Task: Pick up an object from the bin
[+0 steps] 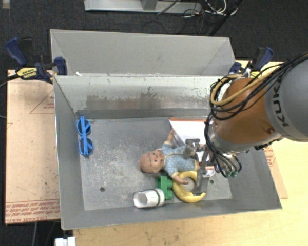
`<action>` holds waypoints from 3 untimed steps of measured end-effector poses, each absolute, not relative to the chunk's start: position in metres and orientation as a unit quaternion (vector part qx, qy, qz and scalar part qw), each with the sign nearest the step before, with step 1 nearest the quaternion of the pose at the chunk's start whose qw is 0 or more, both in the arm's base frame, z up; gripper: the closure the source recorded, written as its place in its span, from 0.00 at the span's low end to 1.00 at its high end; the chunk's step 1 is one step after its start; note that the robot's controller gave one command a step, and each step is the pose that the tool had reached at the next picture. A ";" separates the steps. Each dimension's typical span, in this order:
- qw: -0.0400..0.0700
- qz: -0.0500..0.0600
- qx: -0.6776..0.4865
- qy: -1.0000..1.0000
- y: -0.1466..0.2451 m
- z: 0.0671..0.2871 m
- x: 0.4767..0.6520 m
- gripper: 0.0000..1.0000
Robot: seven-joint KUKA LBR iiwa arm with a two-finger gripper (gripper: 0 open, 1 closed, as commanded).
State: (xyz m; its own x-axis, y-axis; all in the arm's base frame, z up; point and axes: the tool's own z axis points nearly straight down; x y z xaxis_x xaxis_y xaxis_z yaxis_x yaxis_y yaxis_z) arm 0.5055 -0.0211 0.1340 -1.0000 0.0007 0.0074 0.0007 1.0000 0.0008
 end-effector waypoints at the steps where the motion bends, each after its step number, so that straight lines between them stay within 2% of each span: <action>1: 0.000 0.000 0.000 -1.000 -0.021 0.138 0.507 0.00; 2: -0.002 -0.001 0.021 -1.000 -0.033 0.103 0.506 0.00; 3: -0.014 0.000 0.057 -0.998 -0.034 0.077 0.500 0.00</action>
Offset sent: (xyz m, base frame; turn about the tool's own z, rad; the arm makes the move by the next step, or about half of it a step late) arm -0.0047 -0.0205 -0.0545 -0.0671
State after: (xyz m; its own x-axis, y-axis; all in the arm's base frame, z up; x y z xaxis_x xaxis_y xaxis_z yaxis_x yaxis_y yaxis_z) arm 0.4999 -0.0343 0.0772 -0.9932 -0.1133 -0.0278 -0.1133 0.9936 -0.0026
